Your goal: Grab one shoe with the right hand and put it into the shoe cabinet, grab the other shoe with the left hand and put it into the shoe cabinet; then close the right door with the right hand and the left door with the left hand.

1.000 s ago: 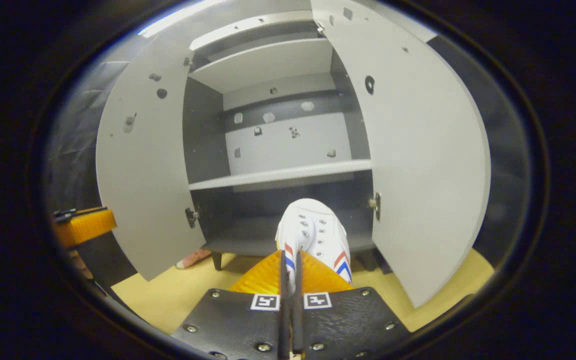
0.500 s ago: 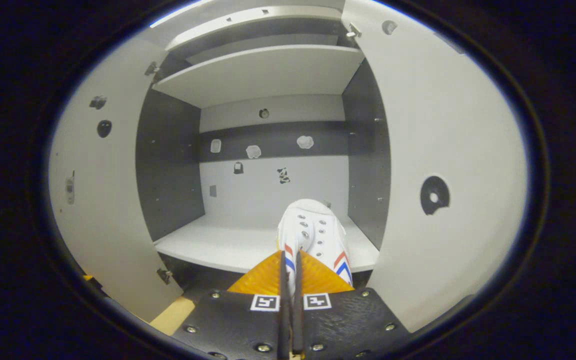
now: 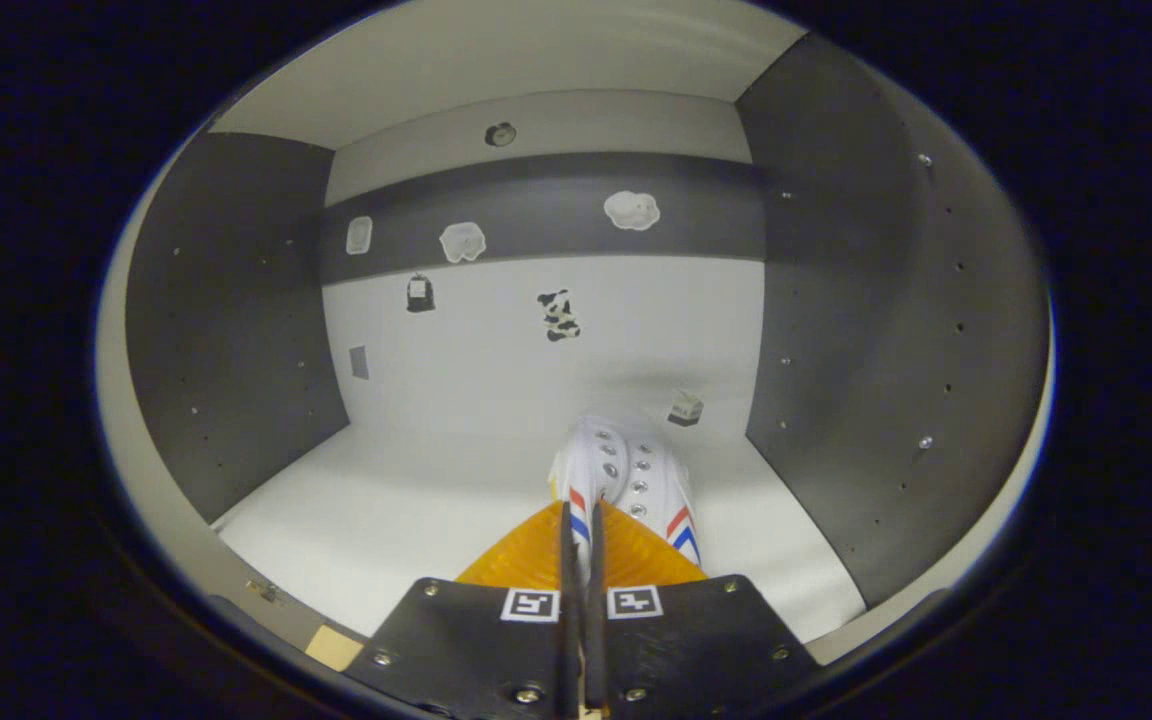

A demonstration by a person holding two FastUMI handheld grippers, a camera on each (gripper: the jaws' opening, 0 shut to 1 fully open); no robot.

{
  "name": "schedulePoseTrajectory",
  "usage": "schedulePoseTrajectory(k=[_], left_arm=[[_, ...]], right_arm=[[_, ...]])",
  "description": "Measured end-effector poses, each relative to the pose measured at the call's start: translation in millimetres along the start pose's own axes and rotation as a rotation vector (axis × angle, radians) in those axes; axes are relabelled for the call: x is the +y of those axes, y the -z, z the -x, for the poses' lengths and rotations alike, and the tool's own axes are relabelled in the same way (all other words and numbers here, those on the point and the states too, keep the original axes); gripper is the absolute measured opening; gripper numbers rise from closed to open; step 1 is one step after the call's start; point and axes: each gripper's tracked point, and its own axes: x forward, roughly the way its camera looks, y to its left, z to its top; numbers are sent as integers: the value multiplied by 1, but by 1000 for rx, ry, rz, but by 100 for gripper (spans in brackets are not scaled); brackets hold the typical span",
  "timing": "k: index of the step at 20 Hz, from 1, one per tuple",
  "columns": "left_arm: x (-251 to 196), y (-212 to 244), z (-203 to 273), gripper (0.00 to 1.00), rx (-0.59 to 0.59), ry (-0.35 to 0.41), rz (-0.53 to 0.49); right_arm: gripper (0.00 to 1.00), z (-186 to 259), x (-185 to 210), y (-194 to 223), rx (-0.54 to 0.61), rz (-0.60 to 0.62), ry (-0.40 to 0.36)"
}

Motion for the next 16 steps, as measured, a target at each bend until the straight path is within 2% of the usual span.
schedulePoseTrajectory(k=[2,6,7,8,9,10,12,13,14,15,16], left_arm=[[0,4,-2,87,9,-3,-1],[0,16,-8,87,58,-12,4],[1,18,-10,87,65,-18,6],[1,19,-10,87,72,-24,2],[2,20,-10,87,76,-26,0],[2,19,-9,87,77,-30,-4],[2,17,-10,87,69,-36,-4],[3,16,-8,87,64,-39,-7],[2,15,-7,87,58,-40,-9],[1,15,-7,87,54,-39,-11],[1,14,-6,87,51,-37,-11]], right_arm=[[3,-10,-8,-8,-10,-19,26],[3,-23,-15,-2,0,-47,32],[5,-23,-17,-4,-6,-52,44],[20,-17,-18,-14,-41,-56,42],[16,-9,-11,-22,-71,-70,11],[40,2,-2,-30,-91,-78,-23],[87,24,4,-32,-101,-45,-39],[86,38,10,-31,-105,-11,-45],[94,52,14,-30,-116,26,-40],[94,65,14,-28,-129,61,-22],[99,82,16,-28,-149,87,-11]])
